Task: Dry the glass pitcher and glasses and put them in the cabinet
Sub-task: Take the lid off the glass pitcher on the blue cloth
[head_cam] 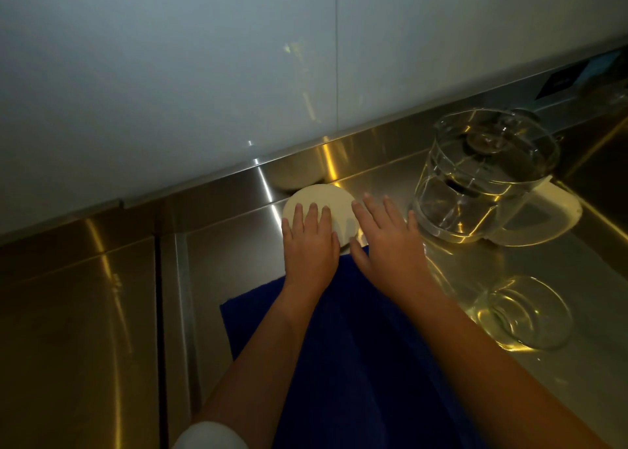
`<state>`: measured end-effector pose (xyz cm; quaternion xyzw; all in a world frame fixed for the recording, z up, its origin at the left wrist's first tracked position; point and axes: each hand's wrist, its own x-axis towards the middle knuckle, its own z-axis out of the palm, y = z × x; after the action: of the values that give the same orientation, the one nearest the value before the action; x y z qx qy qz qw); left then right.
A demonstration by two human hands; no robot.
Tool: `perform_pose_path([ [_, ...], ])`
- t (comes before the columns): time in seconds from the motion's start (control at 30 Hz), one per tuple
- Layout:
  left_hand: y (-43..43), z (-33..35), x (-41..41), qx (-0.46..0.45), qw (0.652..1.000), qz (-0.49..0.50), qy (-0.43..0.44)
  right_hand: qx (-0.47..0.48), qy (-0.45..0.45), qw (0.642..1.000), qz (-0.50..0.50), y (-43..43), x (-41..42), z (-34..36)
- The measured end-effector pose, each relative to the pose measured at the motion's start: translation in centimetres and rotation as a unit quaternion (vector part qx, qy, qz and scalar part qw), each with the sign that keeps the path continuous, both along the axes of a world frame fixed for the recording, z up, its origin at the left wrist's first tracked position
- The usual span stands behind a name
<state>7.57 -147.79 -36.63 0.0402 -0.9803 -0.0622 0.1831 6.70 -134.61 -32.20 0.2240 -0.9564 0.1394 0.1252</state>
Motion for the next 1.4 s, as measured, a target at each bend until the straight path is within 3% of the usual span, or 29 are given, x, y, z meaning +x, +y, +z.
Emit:
perform_pose_path([
  [0.73, -2.1, -5.4, -5.6, 0.040, 0.998, 0.015, -0.039, 0.024, -0.010, 0.999, -0.019, -1.9, -4.0, -5.5],
  [1.2, -1.4, -5.3, -6.2, 0.093, 0.993, 0.028, 0.060, 0.013, 0.001, 1.000, -0.017, -1.8, -3.9, -5.6],
  [1.4, -1.6, -5.2, -5.4, 0.140, 0.989, -0.013, 0.036, 0.009, -0.001, 1.000, -0.017, -1.7, -3.6, -5.2],
])
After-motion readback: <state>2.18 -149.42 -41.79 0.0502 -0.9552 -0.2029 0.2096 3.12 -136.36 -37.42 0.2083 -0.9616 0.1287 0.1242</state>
